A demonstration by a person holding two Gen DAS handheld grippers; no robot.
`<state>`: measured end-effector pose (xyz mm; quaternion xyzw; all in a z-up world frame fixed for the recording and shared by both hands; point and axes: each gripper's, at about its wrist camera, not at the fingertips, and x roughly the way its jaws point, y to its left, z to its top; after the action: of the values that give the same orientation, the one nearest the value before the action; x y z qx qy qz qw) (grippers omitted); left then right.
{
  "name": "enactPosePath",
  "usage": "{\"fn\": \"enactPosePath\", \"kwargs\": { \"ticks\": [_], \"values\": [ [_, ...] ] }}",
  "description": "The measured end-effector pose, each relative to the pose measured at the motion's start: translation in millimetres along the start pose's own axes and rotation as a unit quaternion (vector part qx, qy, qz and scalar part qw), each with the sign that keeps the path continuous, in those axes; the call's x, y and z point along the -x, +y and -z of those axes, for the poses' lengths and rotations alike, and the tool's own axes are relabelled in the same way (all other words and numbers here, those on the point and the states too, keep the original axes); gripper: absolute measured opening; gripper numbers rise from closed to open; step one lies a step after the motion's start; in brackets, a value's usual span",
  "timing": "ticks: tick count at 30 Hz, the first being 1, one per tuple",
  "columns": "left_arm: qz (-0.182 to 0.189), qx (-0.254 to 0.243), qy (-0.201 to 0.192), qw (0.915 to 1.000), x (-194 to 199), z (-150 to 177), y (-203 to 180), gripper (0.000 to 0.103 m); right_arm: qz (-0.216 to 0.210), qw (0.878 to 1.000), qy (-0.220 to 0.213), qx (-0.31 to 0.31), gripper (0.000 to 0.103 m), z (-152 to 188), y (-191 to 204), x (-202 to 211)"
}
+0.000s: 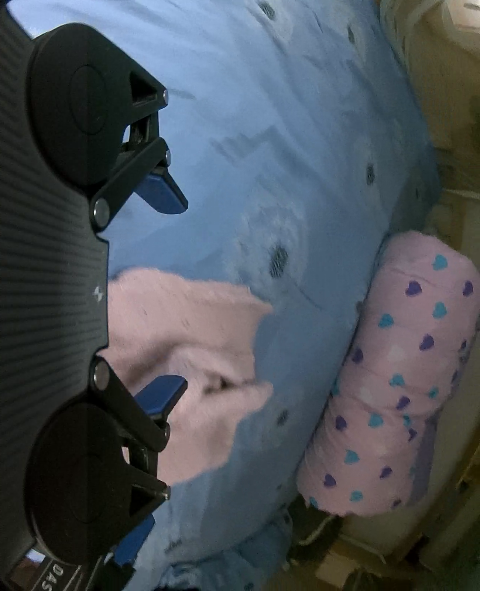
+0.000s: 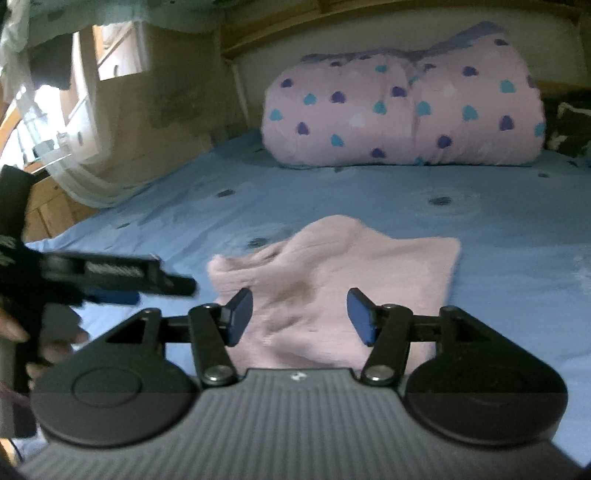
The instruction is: Fold small clothes
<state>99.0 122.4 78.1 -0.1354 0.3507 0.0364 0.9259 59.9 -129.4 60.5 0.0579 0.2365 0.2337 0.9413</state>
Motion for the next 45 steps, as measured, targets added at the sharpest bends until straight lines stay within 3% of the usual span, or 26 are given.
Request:
{"fn": "enactPosePath", "kwargs": {
  "ticks": [4, 9, 15, 23, 31, 34, 37, 40, 45],
  "values": [
    [0.008, -0.020, 0.023, 0.9995, -13.6, -15.8, -25.6, 0.097, 0.019, 1.000, -0.003, -0.019, 0.060, -6.0, -25.0, 4.9],
    [0.016, -0.051, 0.037, 0.9979, -42.4, -26.2, -54.1, 0.097, 0.042, 0.995, 0.004, -0.088, 0.063, -5.4, -59.0, -4.2],
    [0.003, -0.079, 0.031, 0.9964, -79.2, -27.3, -73.1, 0.097, 0.054, 0.981, 0.003, -0.184, 0.065, 4.5, -86.4, -24.6],
    [0.004, -0.083, 0.019, 0.9964, -109.8, -13.1, -74.1, 0.093, 0.074, 0.966, 0.027, -0.245, 0.066, 17.1, -101.5, -54.4],
    [0.049, -0.053, -0.003, 0.9974, -111.1, -5.2, -67.2, 0.065, 0.061, 0.969, -0.002, -0.241, 0.072, 32.3, -103.5, -48.2],
    [0.045, -0.064, -0.020, 0.9968, -108.4, 0.6, -73.3, 0.057, 0.054, 0.971, -0.007, -0.231, 0.072, 34.2, -105.0, -42.9],
    [0.036, -0.087, -0.041, 0.9947, -103.5, 7.1, -80.8, 0.039, 0.059, 0.977, -0.015, -0.207, 0.072, 32.1, -103.0, -36.3],
    [0.037, -0.090, -0.053, 0.9938, -97.8, 10.1, -81.3, 0.031, 0.067, 0.979, -0.022, -0.192, 0.072, 30.8, -102.2, -34.4],
    [0.049, -0.064, -0.061, 0.9949, -87.5, 3.3, -72.5, 0.028, 0.067, 0.980, -0.023, -0.188, 0.072, 33.2, -101.4, -35.0]
  ]
}}
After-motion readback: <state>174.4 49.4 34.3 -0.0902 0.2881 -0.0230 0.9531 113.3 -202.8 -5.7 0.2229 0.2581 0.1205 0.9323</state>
